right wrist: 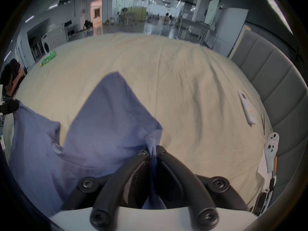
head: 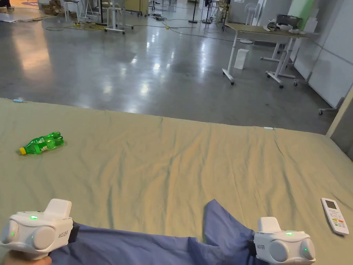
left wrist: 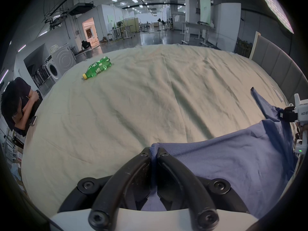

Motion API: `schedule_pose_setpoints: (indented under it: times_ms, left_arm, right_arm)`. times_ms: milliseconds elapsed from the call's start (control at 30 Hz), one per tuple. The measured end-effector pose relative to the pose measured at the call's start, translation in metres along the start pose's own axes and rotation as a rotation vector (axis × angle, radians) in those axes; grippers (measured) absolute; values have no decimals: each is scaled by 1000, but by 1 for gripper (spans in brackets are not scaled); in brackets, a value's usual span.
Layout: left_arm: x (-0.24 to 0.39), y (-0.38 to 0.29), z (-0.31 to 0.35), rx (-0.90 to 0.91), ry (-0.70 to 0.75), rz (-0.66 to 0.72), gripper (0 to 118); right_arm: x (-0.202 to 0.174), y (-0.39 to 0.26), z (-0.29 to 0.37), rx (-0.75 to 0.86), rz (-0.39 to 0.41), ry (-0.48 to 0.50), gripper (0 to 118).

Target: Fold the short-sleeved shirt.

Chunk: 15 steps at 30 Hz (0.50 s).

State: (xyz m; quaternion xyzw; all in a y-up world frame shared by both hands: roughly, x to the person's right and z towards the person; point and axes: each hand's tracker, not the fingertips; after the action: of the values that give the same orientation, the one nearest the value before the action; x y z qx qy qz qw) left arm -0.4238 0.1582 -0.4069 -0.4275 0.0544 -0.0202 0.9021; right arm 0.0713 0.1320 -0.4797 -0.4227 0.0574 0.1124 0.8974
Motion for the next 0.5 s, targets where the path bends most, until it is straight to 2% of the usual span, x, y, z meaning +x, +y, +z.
schedule_pose_setpoints:
  times_ms: [33,167,500]
  left_arm:
    - [0,3,8,23,2,-2,6]
    - [-3,18,36,96,4,27,6]
    - [-29,75,141,339,44,70,6]
  right_arm:
    - [-1,3,10,35,-21,0,5]
    - [-5,21,45,164,-22,-4,5]
    - [-14,86,188,506,-19,-68,5]
